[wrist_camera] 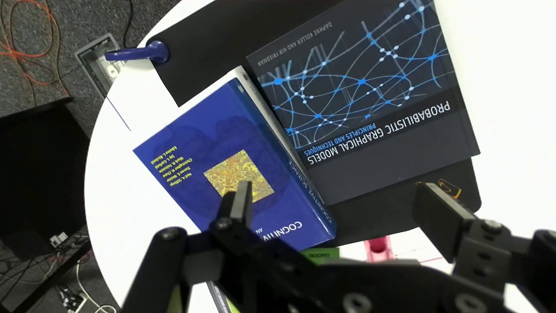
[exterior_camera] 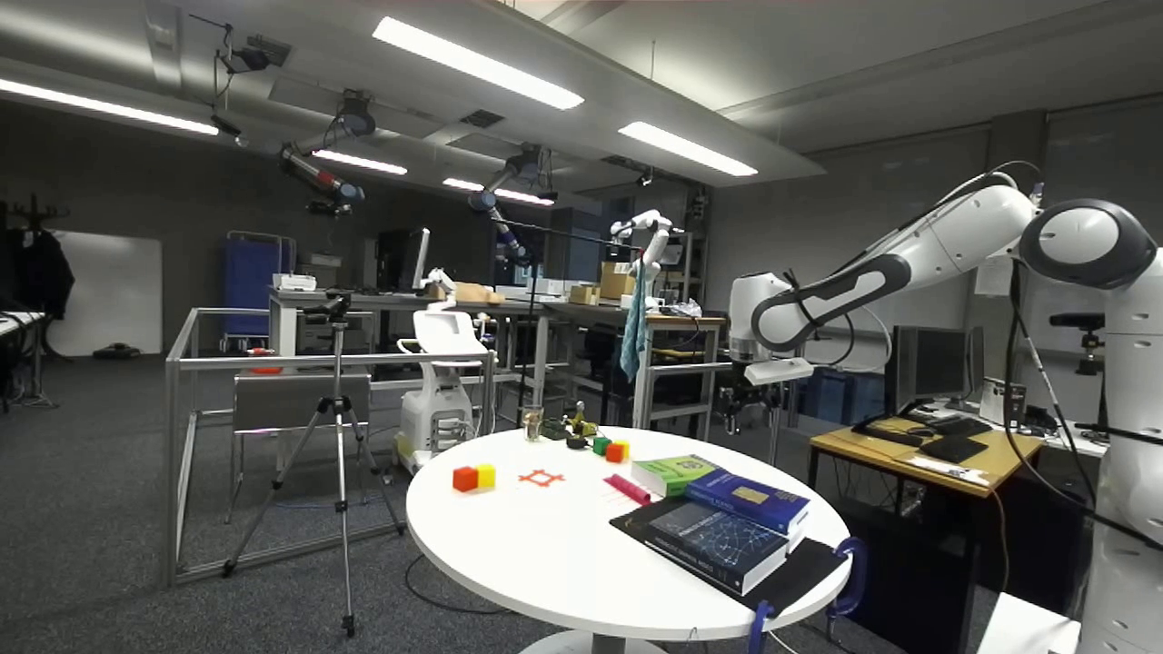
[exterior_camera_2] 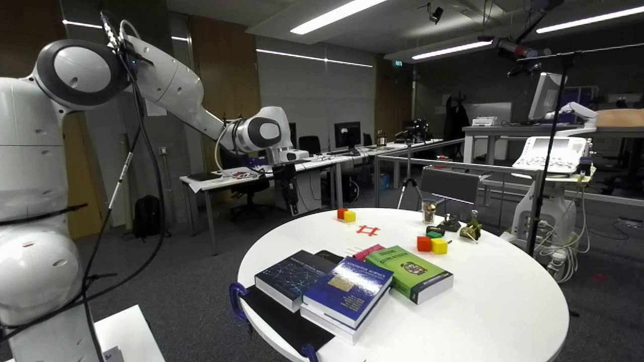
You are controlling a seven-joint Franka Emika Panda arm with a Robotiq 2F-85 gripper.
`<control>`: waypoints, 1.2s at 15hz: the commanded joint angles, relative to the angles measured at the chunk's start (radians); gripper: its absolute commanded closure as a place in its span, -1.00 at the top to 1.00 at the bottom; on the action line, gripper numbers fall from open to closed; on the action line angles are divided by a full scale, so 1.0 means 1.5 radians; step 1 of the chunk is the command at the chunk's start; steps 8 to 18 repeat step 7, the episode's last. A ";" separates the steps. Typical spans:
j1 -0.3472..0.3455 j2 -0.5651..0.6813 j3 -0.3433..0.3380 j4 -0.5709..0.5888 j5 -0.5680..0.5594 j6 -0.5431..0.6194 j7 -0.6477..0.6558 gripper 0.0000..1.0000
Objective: Put the blue book on the white book
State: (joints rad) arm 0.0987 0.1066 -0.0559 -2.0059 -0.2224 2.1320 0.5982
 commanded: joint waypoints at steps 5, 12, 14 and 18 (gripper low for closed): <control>-0.014 0.006 0.012 -0.002 0.000 0.003 -0.014 1.00; -0.014 0.006 0.012 -0.002 0.000 0.003 -0.014 1.00; -0.014 0.006 0.012 -0.002 0.000 0.003 -0.014 1.00; -0.014 0.006 0.012 -0.002 0.000 0.003 -0.014 1.00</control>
